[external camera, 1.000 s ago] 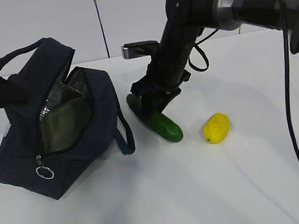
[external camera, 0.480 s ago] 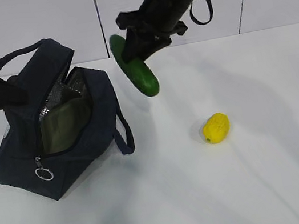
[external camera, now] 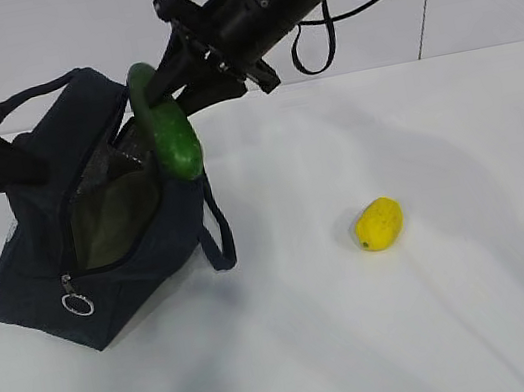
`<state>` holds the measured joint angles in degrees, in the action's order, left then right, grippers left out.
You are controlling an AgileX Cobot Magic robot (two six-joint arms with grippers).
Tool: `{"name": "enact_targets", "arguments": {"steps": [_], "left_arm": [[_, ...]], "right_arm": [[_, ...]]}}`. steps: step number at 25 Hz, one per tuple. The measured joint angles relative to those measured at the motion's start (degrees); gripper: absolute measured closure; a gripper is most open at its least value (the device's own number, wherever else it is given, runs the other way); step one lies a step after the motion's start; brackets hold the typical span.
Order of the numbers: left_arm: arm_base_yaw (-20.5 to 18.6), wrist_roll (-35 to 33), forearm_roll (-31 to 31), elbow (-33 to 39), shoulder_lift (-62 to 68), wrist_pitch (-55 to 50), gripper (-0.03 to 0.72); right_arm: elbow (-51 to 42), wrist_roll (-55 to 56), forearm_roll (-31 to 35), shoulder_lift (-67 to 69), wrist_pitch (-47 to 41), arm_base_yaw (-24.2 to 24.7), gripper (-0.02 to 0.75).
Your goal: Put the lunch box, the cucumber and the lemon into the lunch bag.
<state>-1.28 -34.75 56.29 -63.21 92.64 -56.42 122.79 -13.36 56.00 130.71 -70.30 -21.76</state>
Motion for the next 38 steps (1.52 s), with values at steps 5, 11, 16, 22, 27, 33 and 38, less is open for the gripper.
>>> {"name": "enact_targets", "arguments": {"steps": [5,11,16,22,27,33,38], "left_arm": [[0.00,0.00,0.19,0.00,0.00,0.00,0.696],[0.00,0.00,2.33,0.00,0.00,-0.27,0.696],[0.00,0.00,2.58,0.00,0.00,-1.51,0.696],[0.00,0.00,2.63,0.00,0.00,-2.68,0.696],[0.00,0.00,2.63,0.00,0.00,-2.77,0.696],[0.00,-0.11,1.79,0.00,0.00,-2.53,0.696],[0.00,-0.22,-1.32,0.00,0.00,-2.16,0.696]], "right_arm": [[-0.24,1.93,4.19,2.32,0.20,-0.42,0.475],[-0.23,2.13,7.38,4.81,0.20,-1.50,0.475],[-0.26,0.87,9.15,6.19,0.80,-1.92,0.468],[-0.26,-2.96,9.77,6.23,3.36,-2.05,0.367],[-0.26,-6.58,9.77,6.23,3.82,-2.05,0.344],[1.29,-10.80,4.89,6.23,1.08,-1.73,0.343],[6.28,-7.32,-12.36,6.23,0.40,-1.59,0.344]]}}
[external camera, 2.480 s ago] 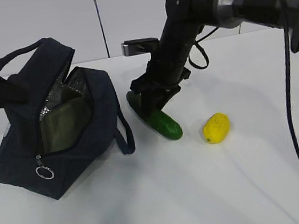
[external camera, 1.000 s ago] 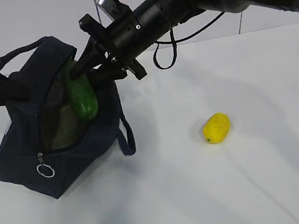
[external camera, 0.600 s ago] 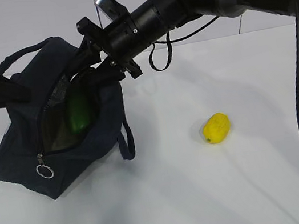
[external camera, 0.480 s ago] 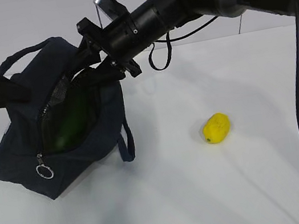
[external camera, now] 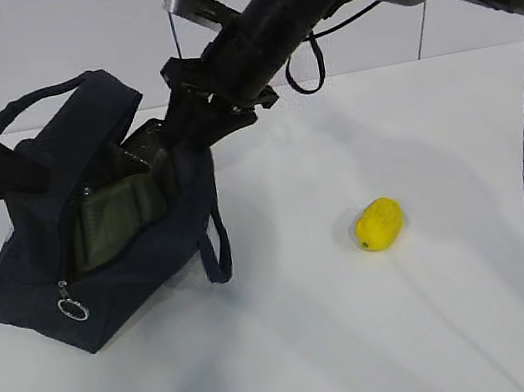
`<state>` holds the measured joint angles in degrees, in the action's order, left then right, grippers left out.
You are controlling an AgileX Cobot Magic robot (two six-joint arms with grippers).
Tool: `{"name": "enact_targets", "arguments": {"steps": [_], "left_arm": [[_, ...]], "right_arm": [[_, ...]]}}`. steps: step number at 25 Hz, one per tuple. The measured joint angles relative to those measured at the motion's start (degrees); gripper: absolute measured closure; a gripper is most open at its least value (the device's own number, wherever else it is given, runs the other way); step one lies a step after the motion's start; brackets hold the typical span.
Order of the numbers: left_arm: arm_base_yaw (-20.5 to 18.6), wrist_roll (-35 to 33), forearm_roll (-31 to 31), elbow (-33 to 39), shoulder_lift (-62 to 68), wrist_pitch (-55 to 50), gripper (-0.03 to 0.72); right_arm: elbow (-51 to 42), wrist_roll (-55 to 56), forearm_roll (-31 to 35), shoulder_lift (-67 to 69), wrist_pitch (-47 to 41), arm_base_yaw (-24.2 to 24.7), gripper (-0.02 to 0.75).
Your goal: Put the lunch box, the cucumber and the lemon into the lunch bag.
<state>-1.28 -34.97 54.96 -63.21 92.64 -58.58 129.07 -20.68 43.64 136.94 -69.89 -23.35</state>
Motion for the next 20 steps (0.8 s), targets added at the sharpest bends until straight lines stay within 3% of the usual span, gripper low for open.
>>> {"name": "enact_targets", "arguments": {"steps": [5,7,13,20], "left_arm": [[0.00,0.00,-1.12,0.00,0.00,0.21,0.696],[0.00,0.00,-1.18,0.00,0.00,0.32,0.696],[0.00,0.00,-1.27,0.00,0.00,0.53,0.696],[0.00,0.00,-1.27,0.00,0.00,0.55,0.696]], "right_arm": [[0.74,10.66,-19.62,-1.01,-0.39,0.00,0.344],[0.64,13.69,-24.34,-2.63,-0.52,0.21,0.344],[-3.85,17.93,-27.80,-9.85,-0.64,0.21,0.343],[-21.12,24.55,-31.32,-17.16,-0.67,0.21,0.343]]}}
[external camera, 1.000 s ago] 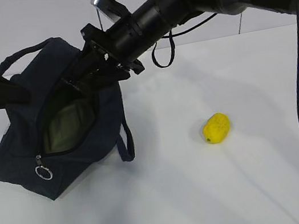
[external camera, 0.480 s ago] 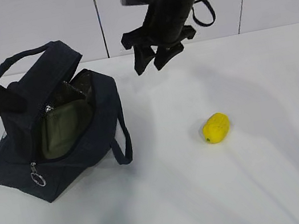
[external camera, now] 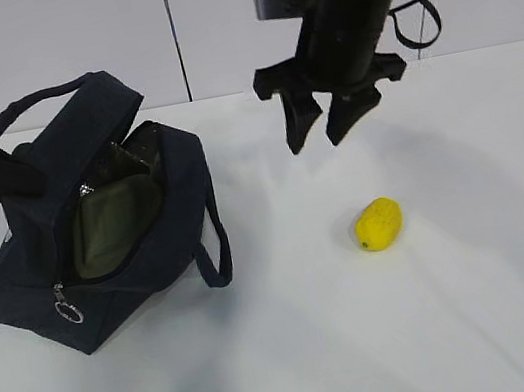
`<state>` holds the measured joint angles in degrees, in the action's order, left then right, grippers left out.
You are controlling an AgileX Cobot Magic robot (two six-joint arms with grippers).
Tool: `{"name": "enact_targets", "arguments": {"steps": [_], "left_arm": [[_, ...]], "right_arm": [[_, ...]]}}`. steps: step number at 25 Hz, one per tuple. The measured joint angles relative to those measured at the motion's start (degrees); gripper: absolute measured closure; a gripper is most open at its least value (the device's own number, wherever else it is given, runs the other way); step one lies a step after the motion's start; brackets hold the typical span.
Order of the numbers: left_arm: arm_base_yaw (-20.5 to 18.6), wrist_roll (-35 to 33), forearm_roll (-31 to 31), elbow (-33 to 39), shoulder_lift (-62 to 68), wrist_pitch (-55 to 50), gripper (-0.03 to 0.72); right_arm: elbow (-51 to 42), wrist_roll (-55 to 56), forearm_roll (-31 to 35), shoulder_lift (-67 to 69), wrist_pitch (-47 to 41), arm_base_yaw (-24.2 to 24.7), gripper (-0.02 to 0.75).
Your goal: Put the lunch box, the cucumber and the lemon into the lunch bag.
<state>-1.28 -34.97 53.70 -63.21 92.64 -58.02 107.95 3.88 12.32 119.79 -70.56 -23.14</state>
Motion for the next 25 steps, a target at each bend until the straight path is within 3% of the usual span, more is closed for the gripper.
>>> {"name": "enact_targets", "arguments": {"steps": [6,18,25], "left_arm": [[0.00,0.00,0.00,0.00,0.00,0.47,0.696],[0.00,0.00,0.21,0.00,0.00,0.57,0.696],[0.00,0.00,0.21,0.00,0.00,0.57,0.696]], "right_arm": [[-6.35,8.30,-4.54,-1.03,-0.11,0.00,0.343],[-6.85,21.88,-7.81,-1.03,0.10,0.00,0.331],[-6.85,27.60,-14.74,-1.03,0.22,0.00,0.166]]}}
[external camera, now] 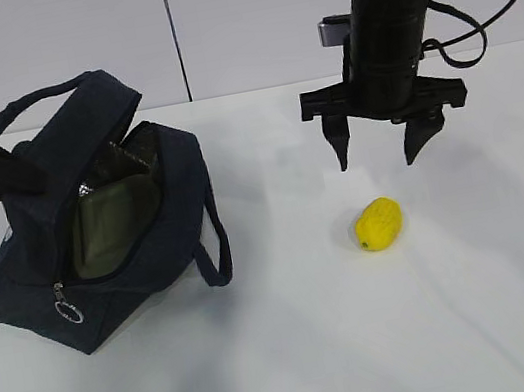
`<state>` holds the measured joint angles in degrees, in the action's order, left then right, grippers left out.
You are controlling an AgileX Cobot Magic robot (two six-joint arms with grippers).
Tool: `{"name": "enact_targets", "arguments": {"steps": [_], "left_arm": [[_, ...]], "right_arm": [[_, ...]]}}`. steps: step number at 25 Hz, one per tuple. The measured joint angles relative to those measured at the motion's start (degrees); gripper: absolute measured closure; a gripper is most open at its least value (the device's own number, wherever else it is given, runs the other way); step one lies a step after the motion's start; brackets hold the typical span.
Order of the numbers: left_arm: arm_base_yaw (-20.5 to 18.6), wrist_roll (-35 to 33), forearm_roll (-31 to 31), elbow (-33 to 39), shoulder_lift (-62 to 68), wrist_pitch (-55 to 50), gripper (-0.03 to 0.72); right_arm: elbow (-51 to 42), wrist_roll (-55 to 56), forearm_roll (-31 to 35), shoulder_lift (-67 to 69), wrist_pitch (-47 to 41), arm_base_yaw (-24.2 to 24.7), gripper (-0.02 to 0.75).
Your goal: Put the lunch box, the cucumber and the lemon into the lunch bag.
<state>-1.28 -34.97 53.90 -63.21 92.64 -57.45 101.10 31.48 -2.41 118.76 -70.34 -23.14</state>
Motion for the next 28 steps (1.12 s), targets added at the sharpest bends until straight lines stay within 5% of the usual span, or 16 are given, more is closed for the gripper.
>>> {"name": "enact_targets", "arguments": {"steps": [10,28], "left_arm": [[0.00,0.00,0.24,0.00,0.00,0.00,0.696],[0.00,0.00,1.29,0.00,0.00,0.00,0.697]], "right_arm": [[0.00,9.42,-1.83,3.53,0.10,0.00,0.151],[0.00,10.15,0.77,9.55,0.43,0.00,0.158]]}}
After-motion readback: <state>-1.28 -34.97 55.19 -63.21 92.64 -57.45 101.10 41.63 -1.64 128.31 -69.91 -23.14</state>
